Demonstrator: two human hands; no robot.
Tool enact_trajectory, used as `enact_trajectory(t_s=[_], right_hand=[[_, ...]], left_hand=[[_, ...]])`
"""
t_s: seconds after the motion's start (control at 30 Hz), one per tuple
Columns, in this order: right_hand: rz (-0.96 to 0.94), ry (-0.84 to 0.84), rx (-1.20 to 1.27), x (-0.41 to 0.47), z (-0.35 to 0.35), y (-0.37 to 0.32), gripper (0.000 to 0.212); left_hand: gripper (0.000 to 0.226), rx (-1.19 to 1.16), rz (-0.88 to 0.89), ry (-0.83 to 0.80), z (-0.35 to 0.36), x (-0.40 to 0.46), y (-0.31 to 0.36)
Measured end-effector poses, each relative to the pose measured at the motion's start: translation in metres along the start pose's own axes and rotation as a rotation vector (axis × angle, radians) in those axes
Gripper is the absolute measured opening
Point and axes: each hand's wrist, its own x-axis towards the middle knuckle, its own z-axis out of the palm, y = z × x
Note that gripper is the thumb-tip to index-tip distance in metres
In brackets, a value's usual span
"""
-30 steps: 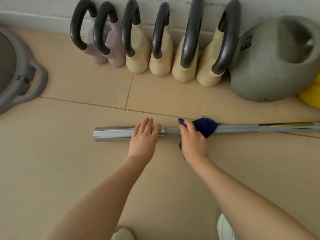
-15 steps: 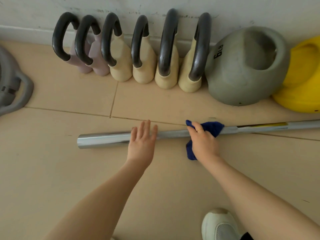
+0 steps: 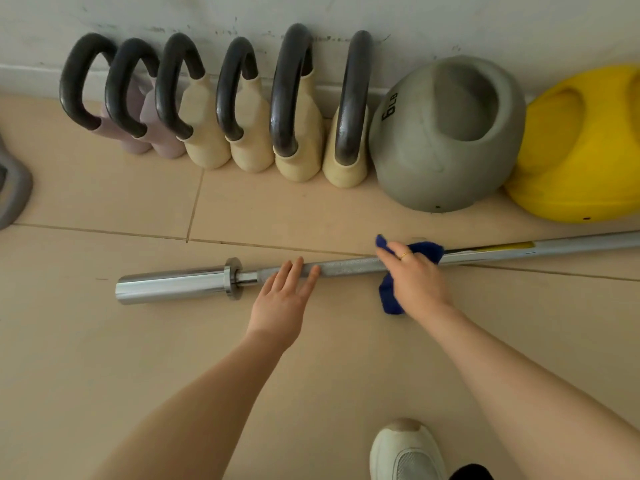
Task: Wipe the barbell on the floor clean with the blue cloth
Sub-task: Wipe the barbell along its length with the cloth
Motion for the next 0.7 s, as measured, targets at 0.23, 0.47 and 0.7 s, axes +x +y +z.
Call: enact_trajectory(t_s=[0.23,0.47,0.7], right_hand=[[0.113,0.037,-0.023,0.004,0.003,-0.024,0.054],[-0.141,-0.067,0.001,0.009,0.005,-0.059,0.052],[-0.061,-0.061,-0.049,0.01,-0.001,-0.077,0.044]], left_hand=[[0.082,0.019,-0.134,-0.035,-0.003,0.004,0.002],[0.08,0.042,-0.195,0.004,0.003,0.002,0.002],[0.065,0.113,-0.114,-0.039,-0.011,-0.004,-0.033]])
